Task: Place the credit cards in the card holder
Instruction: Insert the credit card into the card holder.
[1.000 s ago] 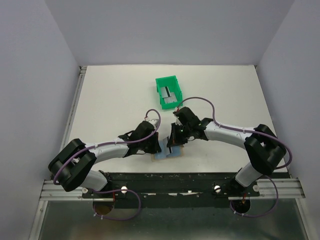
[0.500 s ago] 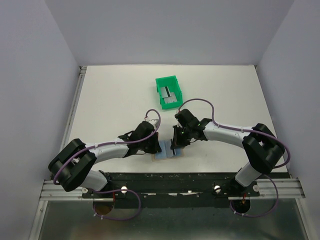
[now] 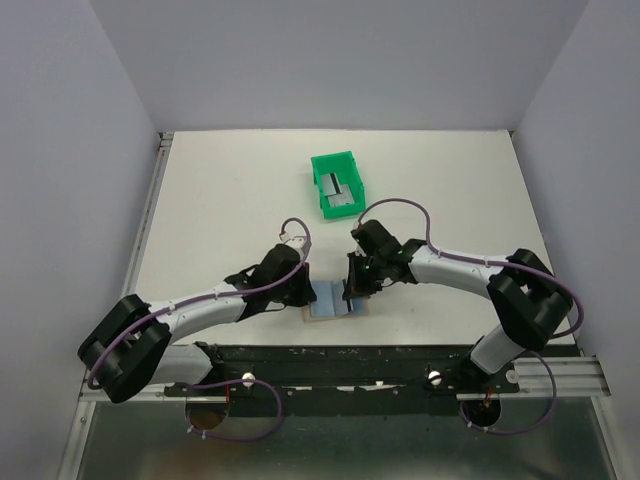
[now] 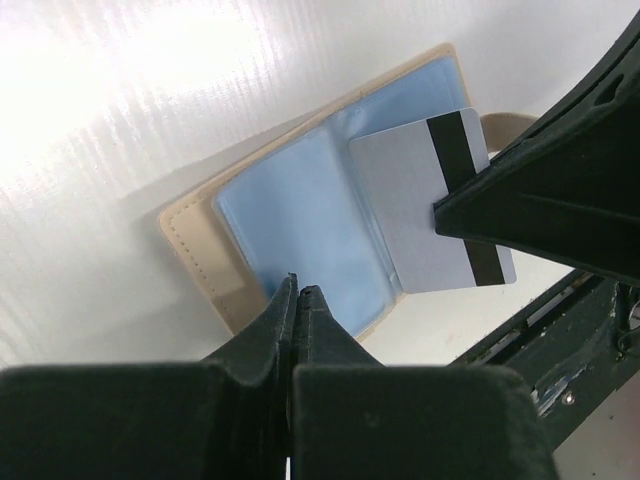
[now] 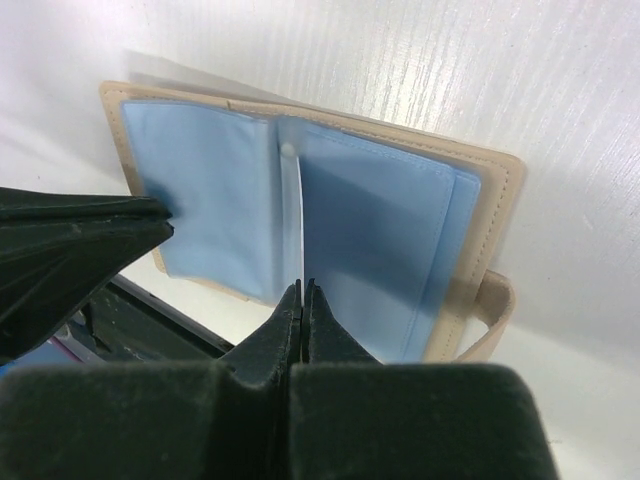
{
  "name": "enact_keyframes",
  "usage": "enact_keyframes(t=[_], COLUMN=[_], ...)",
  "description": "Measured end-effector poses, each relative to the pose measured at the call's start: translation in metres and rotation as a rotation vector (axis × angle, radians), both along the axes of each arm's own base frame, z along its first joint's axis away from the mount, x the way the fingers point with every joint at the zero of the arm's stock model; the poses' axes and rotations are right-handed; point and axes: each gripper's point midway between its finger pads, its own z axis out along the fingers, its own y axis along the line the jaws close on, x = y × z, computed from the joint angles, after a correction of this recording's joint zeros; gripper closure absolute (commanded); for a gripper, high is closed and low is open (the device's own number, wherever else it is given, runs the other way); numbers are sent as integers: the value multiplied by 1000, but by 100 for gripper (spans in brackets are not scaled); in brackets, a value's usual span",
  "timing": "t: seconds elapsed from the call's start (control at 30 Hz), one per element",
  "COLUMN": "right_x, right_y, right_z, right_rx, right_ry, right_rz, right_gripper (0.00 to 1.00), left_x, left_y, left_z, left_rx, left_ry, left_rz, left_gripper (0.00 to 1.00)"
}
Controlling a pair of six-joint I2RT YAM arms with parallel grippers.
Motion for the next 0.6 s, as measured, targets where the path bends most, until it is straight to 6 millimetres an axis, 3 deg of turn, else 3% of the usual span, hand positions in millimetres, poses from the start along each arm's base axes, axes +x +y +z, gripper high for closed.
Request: enact_keyframes(t=[0.23,0.6], right_x=[0,1], right_y=[2,6], right_z=[2,14], right_rx=[15,59], right_ry=[-9,-45], right_rz=[6,38], right_gripper=[100,100], left_x=[-4,4], left_y=[8,-2], left_z=[-15,-17], left_rx=[34,-1], left_ry=[29,13], left_rz=[13,9], left_gripper=[100,100])
